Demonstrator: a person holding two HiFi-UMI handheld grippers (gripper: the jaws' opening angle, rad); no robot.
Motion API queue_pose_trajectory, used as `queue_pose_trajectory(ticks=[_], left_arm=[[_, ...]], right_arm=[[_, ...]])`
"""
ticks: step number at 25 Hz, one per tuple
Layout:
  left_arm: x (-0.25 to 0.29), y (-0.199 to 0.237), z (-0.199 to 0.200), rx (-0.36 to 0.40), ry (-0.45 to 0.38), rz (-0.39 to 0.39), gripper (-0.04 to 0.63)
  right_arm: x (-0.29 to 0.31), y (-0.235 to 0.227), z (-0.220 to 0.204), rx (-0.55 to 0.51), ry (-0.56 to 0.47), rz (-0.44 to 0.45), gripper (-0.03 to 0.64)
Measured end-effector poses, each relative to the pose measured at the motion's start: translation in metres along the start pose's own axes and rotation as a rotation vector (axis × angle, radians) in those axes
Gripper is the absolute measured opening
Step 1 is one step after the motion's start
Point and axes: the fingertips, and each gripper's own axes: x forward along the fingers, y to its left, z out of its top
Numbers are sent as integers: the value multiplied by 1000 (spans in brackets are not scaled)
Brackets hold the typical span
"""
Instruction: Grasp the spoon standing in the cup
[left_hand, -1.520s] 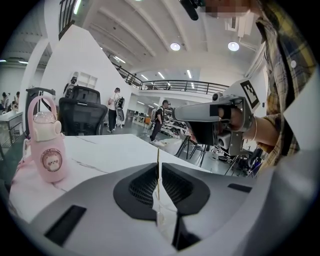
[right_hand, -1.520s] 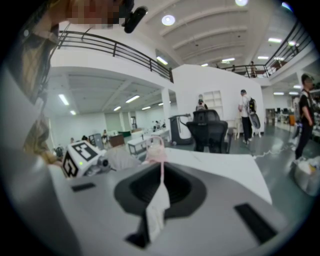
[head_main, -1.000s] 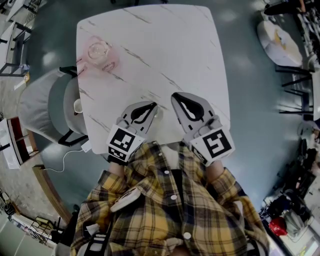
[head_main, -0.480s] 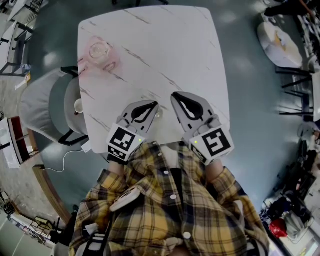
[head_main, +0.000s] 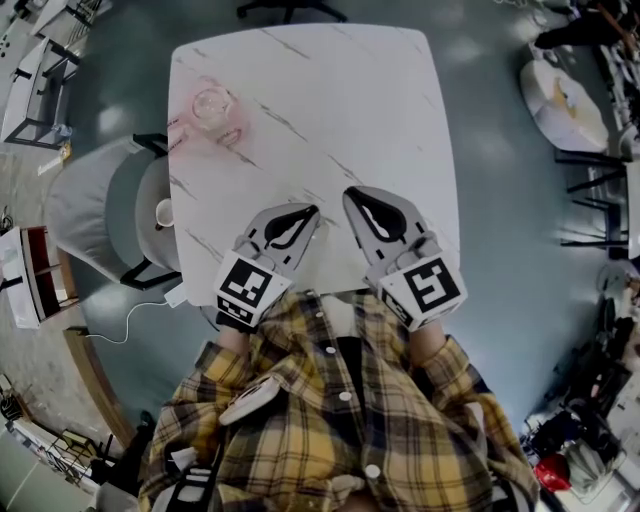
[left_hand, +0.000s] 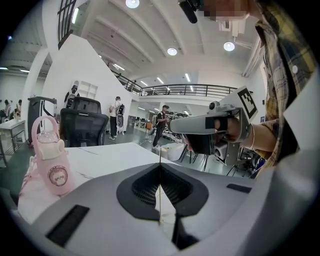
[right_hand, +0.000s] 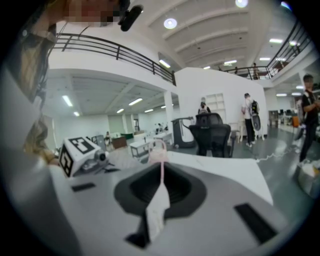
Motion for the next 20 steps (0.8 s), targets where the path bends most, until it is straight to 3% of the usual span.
queue_pose_trajectory(ticks=[20], left_arm=[[-28, -10, 46, 26, -102, 105, 17]], right_arm=[[3, 16, 33, -82, -66, 108, 35]])
